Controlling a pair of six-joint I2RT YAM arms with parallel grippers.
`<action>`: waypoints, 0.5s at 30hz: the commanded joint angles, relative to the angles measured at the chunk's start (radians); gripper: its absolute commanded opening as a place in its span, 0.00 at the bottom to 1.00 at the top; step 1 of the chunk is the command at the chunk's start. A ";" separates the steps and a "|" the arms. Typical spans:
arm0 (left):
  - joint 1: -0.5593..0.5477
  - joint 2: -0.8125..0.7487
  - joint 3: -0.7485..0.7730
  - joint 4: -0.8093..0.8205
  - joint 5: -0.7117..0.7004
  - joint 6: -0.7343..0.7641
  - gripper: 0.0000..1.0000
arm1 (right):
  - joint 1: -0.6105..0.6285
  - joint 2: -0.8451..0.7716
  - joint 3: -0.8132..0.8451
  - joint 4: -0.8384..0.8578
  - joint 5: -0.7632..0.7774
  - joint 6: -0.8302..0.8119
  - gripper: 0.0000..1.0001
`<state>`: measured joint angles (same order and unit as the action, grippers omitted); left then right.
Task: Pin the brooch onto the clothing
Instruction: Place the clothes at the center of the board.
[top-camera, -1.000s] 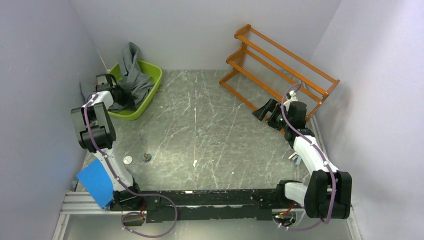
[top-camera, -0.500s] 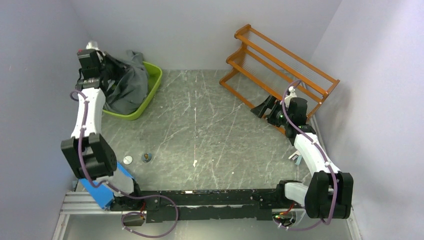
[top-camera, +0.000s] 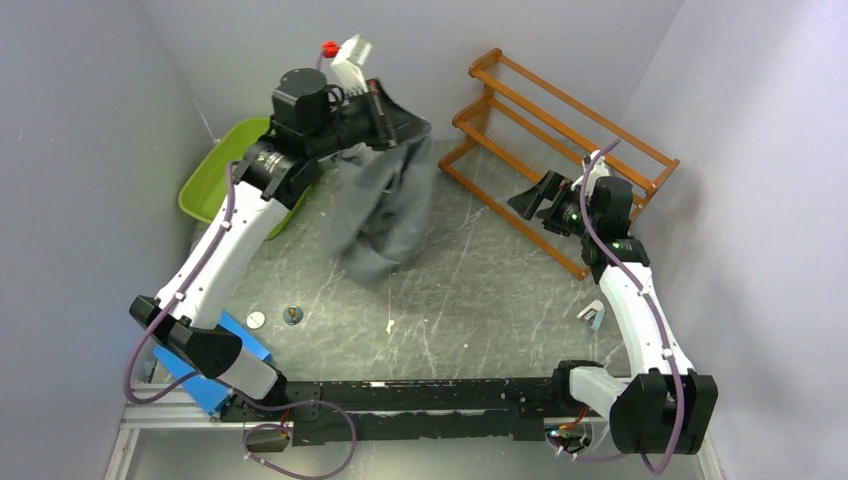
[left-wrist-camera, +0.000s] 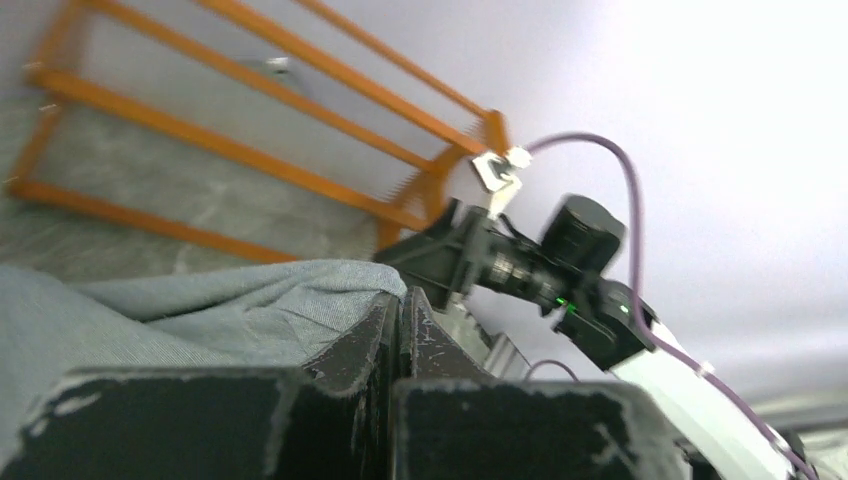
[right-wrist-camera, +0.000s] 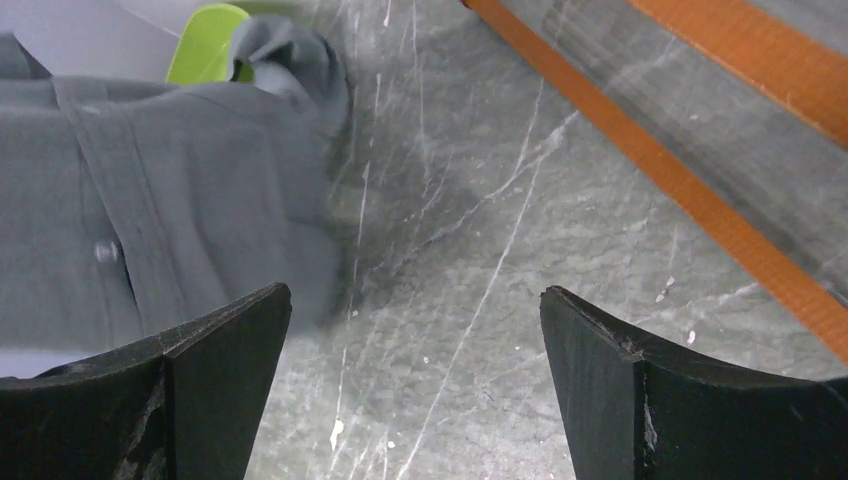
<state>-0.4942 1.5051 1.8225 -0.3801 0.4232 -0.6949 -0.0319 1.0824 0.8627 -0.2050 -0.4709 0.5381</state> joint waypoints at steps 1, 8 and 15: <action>-0.153 0.035 0.167 0.003 0.039 0.065 0.03 | 0.002 -0.022 0.104 -0.081 0.053 -0.045 1.00; -0.200 -0.015 0.014 0.053 -0.001 0.060 0.07 | 0.000 -0.022 0.157 -0.114 0.066 -0.047 1.00; -0.196 -0.165 -0.432 -0.078 -0.366 0.032 0.94 | 0.000 -0.015 0.077 -0.066 0.037 -0.045 1.00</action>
<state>-0.6952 1.3994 1.5299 -0.3561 0.3046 -0.6464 -0.0319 1.0782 0.9783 -0.3046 -0.4210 0.5041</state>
